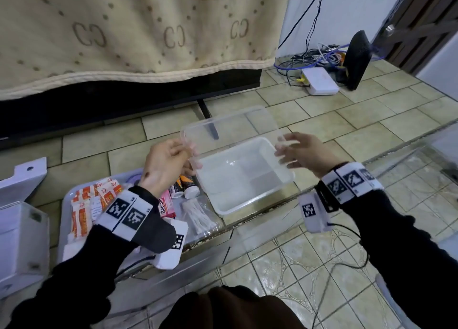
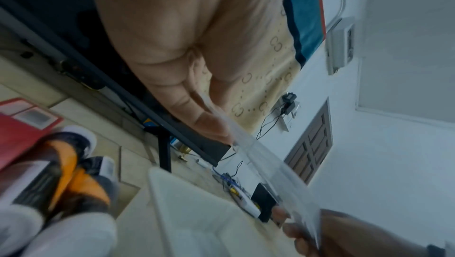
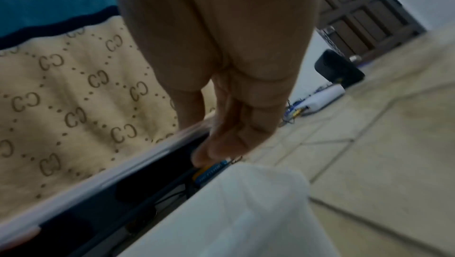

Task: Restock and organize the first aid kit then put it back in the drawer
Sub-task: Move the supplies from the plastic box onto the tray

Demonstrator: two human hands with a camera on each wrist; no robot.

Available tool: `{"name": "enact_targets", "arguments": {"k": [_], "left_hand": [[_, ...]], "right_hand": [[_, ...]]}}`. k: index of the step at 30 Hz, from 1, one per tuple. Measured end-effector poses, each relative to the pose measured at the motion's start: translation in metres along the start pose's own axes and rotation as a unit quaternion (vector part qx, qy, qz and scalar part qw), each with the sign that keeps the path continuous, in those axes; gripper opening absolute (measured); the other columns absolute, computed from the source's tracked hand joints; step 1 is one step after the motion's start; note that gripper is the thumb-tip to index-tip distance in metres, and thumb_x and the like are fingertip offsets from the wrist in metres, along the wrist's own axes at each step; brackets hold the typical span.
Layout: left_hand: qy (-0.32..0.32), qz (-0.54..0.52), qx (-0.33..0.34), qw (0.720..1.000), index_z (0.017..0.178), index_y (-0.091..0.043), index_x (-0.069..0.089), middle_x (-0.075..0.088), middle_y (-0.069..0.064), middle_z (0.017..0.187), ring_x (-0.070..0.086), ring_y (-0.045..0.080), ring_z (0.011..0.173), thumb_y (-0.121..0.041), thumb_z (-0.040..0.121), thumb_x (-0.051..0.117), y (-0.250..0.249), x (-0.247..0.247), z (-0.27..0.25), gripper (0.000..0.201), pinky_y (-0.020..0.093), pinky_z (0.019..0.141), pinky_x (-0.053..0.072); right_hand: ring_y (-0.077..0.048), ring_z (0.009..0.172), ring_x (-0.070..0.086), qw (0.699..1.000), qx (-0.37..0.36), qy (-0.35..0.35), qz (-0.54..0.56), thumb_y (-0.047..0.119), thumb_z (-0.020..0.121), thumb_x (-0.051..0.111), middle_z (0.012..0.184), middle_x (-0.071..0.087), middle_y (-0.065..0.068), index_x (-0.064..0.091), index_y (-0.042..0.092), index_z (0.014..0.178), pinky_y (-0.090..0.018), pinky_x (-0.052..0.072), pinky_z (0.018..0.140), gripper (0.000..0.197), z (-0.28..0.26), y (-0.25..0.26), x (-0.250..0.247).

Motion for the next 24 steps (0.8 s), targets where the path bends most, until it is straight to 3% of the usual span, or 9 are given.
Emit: {"name": "enact_targets", "arguments": {"k": [2,4,8,11,15,17,19,22,24], "left_hand": [[0.008,-0.003,-0.033,0.999,0.111,-0.001,0.056,0.066,0.006,0.083,0.066,0.009,0.05,-0.005,0.093,0.053,0.012,0.002,-0.001,0.019,0.019,0.049,0.054],[0.01,0.028,-0.053,0.998,0.108,-0.009,0.056,0.066,0.008,0.08,0.066,0.013,0.054,-0.01,0.09,0.059,0.023,0.005,-0.003,0.018,0.026,0.056,0.057],[0.011,0.108,-0.072,0.992,0.093,-0.02,0.056,0.067,0.009,0.075,0.066,0.019,0.062,-0.019,0.088,0.063,0.035,0.011,-0.005,0.009,0.036,0.071,0.058],[0.018,0.124,-0.093,0.988,0.08,-0.023,0.052,0.065,0.008,0.071,0.065,0.02,0.06,-0.019,0.087,0.066,0.04,0.014,-0.001,0.016,0.035,0.07,0.057],[0.03,0.131,-0.101,0.986,0.085,-0.015,0.057,0.062,0.009,0.071,0.061,0.02,0.06,-0.017,0.086,0.066,0.04,0.018,0.001,0.009,0.03,0.067,0.054],[0.013,0.152,-0.088,0.984,0.082,-0.019,0.057,0.063,0.007,0.072,0.061,0.017,0.056,-0.016,0.086,0.066,0.038,0.017,0.001,0.011,0.021,0.057,0.054],[0.001,0.168,-0.079,0.983,0.076,-0.021,0.055,0.067,0.008,0.076,0.064,0.016,0.058,-0.017,0.086,0.066,0.035,0.018,0.001,0.015,0.021,0.056,0.056],[-0.003,0.173,-0.084,0.981,0.064,-0.023,0.051,0.071,0.015,0.084,0.07,0.026,0.073,-0.021,0.085,0.067,0.033,0.02,0.0,0.027,0.038,0.075,0.059],[-0.008,0.179,-0.091,0.98,0.067,-0.021,0.055,0.071,0.016,0.086,0.07,0.028,0.078,-0.018,0.084,0.069,0.033,0.021,0.0,0.022,0.042,0.078,0.058]], "right_hand": [[-0.014,0.064,0.058,0.999,-0.014,-0.028,0.023,0.016,0.088,0.062,0.081,0.066,-0.005,0.056,0.001,0.121,-0.019,0.052,0.06,0.037,-0.003,-0.015,0.003],[-0.013,0.063,0.058,0.995,-0.04,-0.083,-0.035,0.02,0.09,0.059,0.078,0.065,-0.004,0.059,0.003,0.12,-0.017,0.049,0.056,0.035,-0.002,-0.022,0.005],[-0.024,0.1,0.064,0.965,-0.067,-0.153,-0.2,0.033,0.092,0.055,0.106,0.07,-0.011,0.066,0.008,0.115,-0.021,0.043,0.079,0.036,0.0,-0.031,0.009],[-0.024,0.105,0.063,0.969,-0.052,-0.163,-0.178,0.03,0.091,0.056,0.111,0.069,-0.012,0.067,0.008,0.113,-0.024,0.045,0.085,0.033,-0.001,-0.038,0.011],[-0.025,0.105,0.063,0.979,-0.018,-0.171,-0.11,0.022,0.089,0.058,0.111,0.069,-0.011,0.064,0.009,0.117,-0.036,0.048,0.096,0.032,-0.001,-0.048,0.007],[-0.025,0.103,0.064,0.982,-0.01,-0.166,-0.089,0.02,0.088,0.059,0.11,0.069,-0.011,0.063,0.011,0.12,-0.04,0.048,0.097,0.034,-0.002,-0.051,0.006],[-0.022,0.102,0.064,0.983,-0.008,-0.165,-0.082,0.02,0.088,0.061,0.11,0.069,-0.011,0.062,0.012,0.12,-0.036,0.048,0.097,0.034,-0.003,-0.052,0.007],[-0.017,0.1,0.062,0.982,-0.015,-0.163,-0.095,0.017,0.088,0.062,0.112,0.068,-0.009,0.062,0.009,0.12,-0.022,0.043,0.088,0.034,-0.004,-0.052,0.012],[-0.018,0.103,0.062,0.981,-0.019,-0.168,-0.099,0.016,0.088,0.062,0.113,0.068,-0.009,0.063,0.009,0.12,-0.02,0.042,0.087,0.033,-0.005,-0.052,0.014]]}}
Point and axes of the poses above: each hand's wrist, its own z-axis towards the middle knuckle, its own x-axis out of the palm, y = z × x, the point moved 4 cm from there along z, towards the middle knuckle
